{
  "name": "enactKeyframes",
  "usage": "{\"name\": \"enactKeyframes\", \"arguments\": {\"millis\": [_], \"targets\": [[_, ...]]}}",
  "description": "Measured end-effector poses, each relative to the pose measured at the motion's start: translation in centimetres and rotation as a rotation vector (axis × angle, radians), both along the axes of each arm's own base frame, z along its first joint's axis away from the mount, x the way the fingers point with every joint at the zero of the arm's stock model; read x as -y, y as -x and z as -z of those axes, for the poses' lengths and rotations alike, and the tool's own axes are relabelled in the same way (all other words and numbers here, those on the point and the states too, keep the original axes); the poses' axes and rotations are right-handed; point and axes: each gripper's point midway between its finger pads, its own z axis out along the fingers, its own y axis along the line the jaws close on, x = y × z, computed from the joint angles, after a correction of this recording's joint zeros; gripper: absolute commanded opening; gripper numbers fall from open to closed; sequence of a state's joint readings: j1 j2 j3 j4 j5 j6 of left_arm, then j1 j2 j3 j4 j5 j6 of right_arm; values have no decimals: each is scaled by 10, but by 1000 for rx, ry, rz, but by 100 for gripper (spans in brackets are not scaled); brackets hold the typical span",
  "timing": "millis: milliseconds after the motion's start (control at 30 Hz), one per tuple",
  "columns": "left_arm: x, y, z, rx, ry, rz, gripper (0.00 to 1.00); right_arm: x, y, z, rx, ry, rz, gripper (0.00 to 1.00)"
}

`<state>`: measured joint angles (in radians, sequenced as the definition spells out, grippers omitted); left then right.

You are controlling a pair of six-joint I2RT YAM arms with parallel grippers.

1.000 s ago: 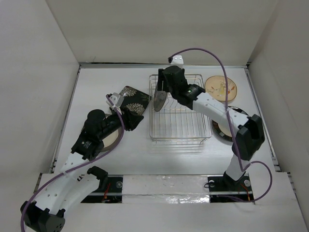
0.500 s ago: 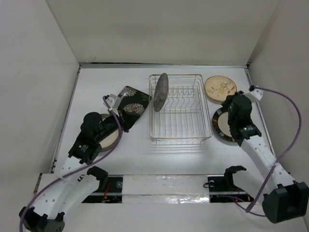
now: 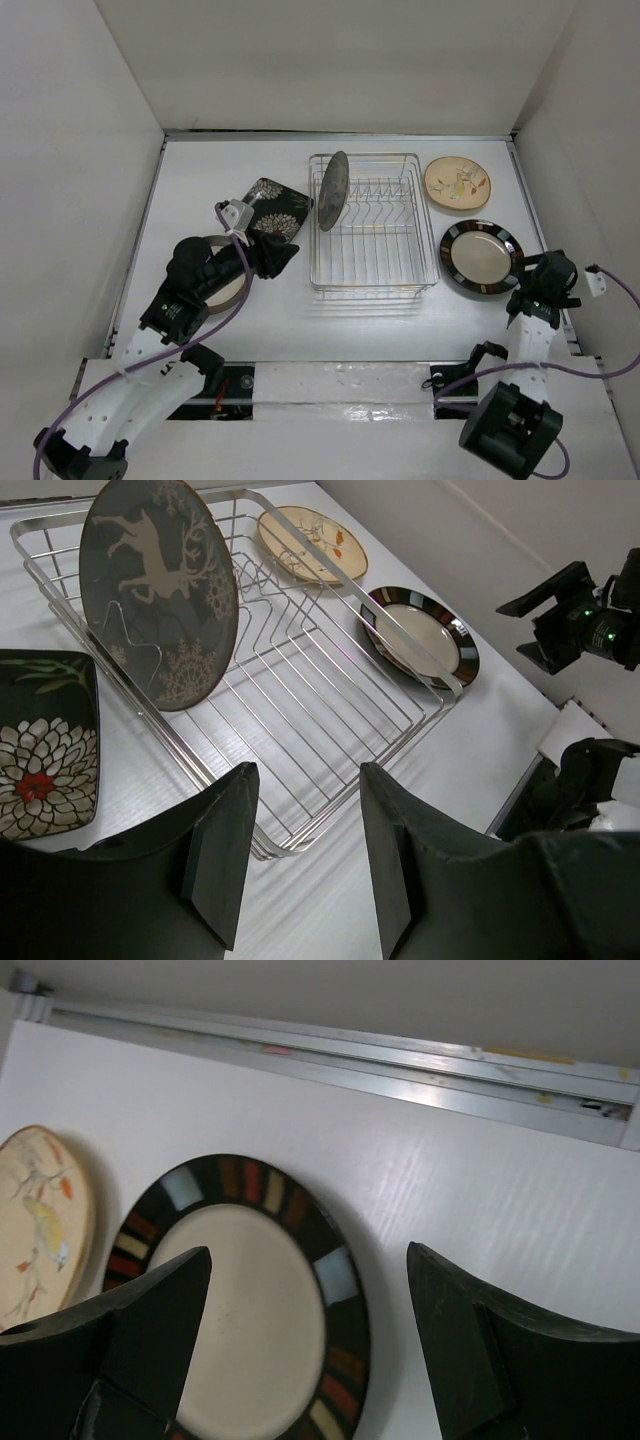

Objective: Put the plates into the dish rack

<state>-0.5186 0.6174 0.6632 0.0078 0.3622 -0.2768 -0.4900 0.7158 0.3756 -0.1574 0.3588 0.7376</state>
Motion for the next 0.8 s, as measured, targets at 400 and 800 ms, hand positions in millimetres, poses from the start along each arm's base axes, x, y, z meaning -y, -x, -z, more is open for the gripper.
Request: {"name": "enactKeyframes", "arguments": {"millis": [400, 800], "targets": [[-2, 2, -3, 15, 1, -11, 43, -30, -14, 75, -31, -332, -223, 84], [-3, 1, -2, 12, -3, -21, 43, -46, -36, 85, 109, -445, -311, 33]]}}
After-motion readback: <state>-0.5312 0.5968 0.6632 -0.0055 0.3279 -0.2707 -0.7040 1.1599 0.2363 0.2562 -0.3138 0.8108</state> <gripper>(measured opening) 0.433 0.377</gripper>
